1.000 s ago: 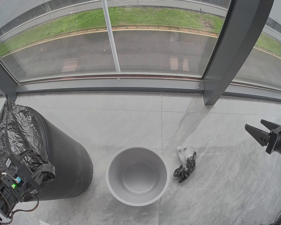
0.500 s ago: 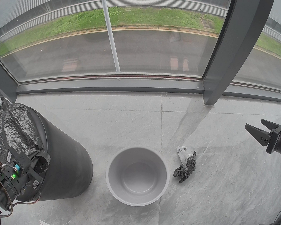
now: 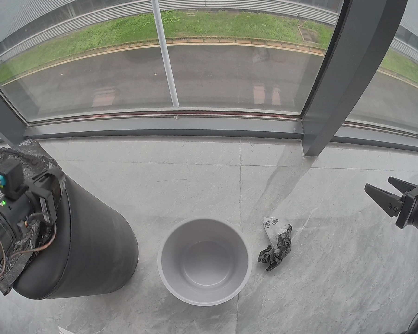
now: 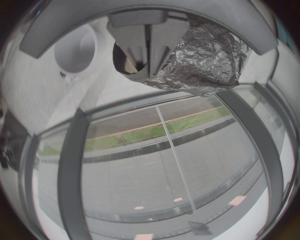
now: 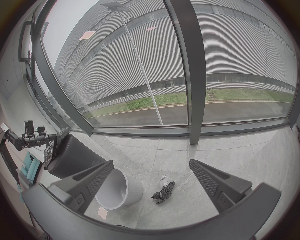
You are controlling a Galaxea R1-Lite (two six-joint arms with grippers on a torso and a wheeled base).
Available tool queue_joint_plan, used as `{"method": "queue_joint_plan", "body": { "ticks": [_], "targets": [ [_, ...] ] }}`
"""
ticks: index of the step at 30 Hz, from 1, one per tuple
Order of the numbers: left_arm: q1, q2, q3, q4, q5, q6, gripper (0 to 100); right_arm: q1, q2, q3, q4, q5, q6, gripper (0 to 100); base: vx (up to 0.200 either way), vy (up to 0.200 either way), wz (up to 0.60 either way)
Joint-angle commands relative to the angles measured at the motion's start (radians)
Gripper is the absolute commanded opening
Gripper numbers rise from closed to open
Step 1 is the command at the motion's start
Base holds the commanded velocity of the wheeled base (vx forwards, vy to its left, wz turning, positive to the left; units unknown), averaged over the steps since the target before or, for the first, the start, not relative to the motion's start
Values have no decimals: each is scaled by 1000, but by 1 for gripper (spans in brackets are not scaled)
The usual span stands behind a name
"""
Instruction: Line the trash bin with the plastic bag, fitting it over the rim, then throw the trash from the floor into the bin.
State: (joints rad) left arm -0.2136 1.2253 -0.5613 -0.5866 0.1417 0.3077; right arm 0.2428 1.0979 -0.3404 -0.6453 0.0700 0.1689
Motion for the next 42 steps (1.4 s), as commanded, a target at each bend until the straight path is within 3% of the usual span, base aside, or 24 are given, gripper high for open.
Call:
{"method": "queue_joint_plan", "body": {
  "ticks": [1,3,9,14,17,23,28,31,34,42],
  "targets": [
    [-1,103,-131,-4,-1,-136,0,3,7,4,0,1,1,100,0,0,0],
    [-3,112,-146,-6,-1,-182,0,4,8,6,0,1,1,100,0,0,0],
    [-27,118,-229,-44,4,-509,0,6,2,8,0,1,1,100,0,0,0],
    [-79,105,-236,-39,-2,-699,0,9,-1,9,0,1,0,100,0,0,0],
    [-136,97,-232,-38,-4,-765,0,13,-1,12,0,1,0,100,0,0,0],
    [-332,79,-269,37,-16,-944,0,66,-3,27,-2,-3,3,100,0,0,0],
    [-362,52,-313,110,-166,-1098,0,95,4,43,-36,-1,35,100,0,0,0],
    [-340,34,-312,111,-297,-1197,0,98,13,46,-68,-1,77,100,0,0,0],
    [-313,28,-316,110,-376,-1277,0,102,10,51,-68,-1,101,100,0,0,0],
    [-320,11,-310,103,-407,-1291,0,139,2,67,-71,-1,101,100,0,0,0]
  ]
}}
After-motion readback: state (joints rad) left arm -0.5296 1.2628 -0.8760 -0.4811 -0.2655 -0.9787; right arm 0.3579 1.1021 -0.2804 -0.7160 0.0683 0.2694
